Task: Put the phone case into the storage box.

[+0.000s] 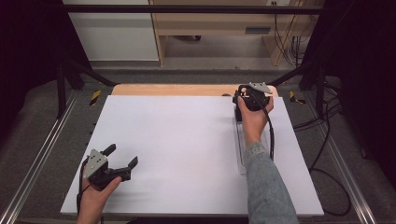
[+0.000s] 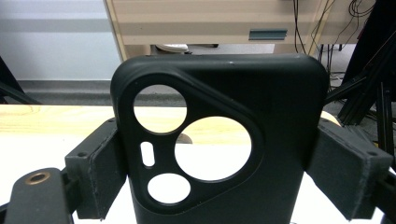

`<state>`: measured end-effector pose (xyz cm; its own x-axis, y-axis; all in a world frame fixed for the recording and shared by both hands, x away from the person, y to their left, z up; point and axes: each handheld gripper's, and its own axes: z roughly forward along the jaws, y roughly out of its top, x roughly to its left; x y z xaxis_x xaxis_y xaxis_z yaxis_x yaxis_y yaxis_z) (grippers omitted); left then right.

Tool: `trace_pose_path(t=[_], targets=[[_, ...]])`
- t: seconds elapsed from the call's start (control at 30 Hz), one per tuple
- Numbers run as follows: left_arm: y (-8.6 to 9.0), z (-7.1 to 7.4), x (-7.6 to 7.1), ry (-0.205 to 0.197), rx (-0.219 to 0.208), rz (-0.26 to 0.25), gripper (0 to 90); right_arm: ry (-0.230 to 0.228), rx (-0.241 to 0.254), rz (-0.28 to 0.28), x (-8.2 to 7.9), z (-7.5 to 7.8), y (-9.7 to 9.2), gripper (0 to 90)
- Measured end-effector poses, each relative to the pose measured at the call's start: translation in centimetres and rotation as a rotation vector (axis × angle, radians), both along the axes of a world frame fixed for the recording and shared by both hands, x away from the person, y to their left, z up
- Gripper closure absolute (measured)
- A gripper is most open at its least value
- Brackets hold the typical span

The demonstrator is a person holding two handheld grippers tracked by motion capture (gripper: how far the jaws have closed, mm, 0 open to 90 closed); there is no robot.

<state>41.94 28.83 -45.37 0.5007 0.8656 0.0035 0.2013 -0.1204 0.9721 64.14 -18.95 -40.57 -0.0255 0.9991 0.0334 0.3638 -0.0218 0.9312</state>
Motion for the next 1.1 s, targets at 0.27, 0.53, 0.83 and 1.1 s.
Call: trace_pose_path(t=[0.27,0.53,0.83,1.1], targets=[[-0.05,0.01,-0.02,0.000,0.003,-0.004,2.9,0.006,-0.008,0.008,0.04,-0.23,-0.02,13.7],[-0.05,-0.01,-0.01,0.001,0.001,-0.003,2.9,-0.002,0.006,0.012,0.01,-0.19,-0.06,13.6],[-0.03,-0.01,-0.01,0.002,0.001,-0.004,2.9,0.002,0.005,0.019,0.07,-0.31,-0.07,13.4],[-0.07,-0.01,0.00,0.001,0.001,-0.005,2.9,0.007,-0.001,0.022,0.11,-0.42,-0.07,13.4]])
